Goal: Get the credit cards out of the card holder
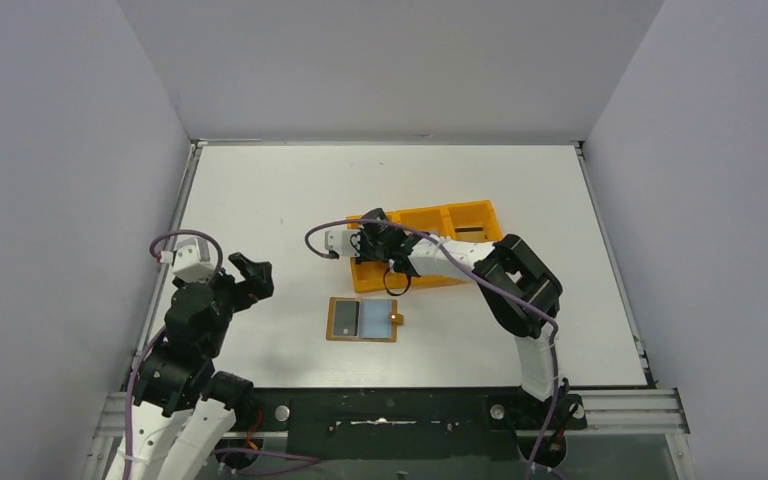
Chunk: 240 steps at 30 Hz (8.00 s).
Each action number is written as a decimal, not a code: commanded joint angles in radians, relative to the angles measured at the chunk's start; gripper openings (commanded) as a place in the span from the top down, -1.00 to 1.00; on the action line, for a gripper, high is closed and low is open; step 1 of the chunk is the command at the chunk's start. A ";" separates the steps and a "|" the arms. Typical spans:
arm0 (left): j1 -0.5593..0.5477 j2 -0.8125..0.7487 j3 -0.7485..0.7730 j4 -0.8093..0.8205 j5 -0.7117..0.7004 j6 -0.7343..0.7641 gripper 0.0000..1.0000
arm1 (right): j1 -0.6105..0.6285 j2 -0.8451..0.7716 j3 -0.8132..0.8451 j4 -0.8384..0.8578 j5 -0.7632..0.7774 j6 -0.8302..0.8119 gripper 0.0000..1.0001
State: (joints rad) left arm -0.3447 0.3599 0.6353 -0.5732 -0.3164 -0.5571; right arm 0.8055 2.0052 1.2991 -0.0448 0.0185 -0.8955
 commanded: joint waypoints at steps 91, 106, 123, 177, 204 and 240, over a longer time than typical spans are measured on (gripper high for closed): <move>0.058 0.055 0.003 0.042 0.039 0.017 -0.77 | 0.009 0.137 0.175 -0.119 0.375 1.535 0.12; 0.065 0.062 0.003 0.044 0.050 0.020 -0.77 | 0.019 -0.055 0.120 -0.087 0.330 1.470 0.00; 0.069 0.065 0.003 0.045 0.051 0.022 -0.77 | 0.128 -0.325 -0.034 -0.135 0.429 1.499 -0.09; -0.106 0.623 -0.114 0.253 0.557 -0.166 0.15 | 0.241 -0.363 -0.388 0.049 0.072 1.851 0.54; -0.174 0.813 -0.153 0.375 0.608 -0.172 0.30 | 0.164 -0.251 -0.514 0.182 -0.086 1.972 0.61; -0.197 0.844 -0.164 0.429 0.503 -0.153 0.27 | 0.193 -0.304 -0.456 0.193 -0.059 1.911 0.51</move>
State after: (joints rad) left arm -0.5369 1.2217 0.4862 -0.2073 0.1715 -0.7139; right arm 0.9966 1.7092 0.8211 0.1036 -0.0513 1.0180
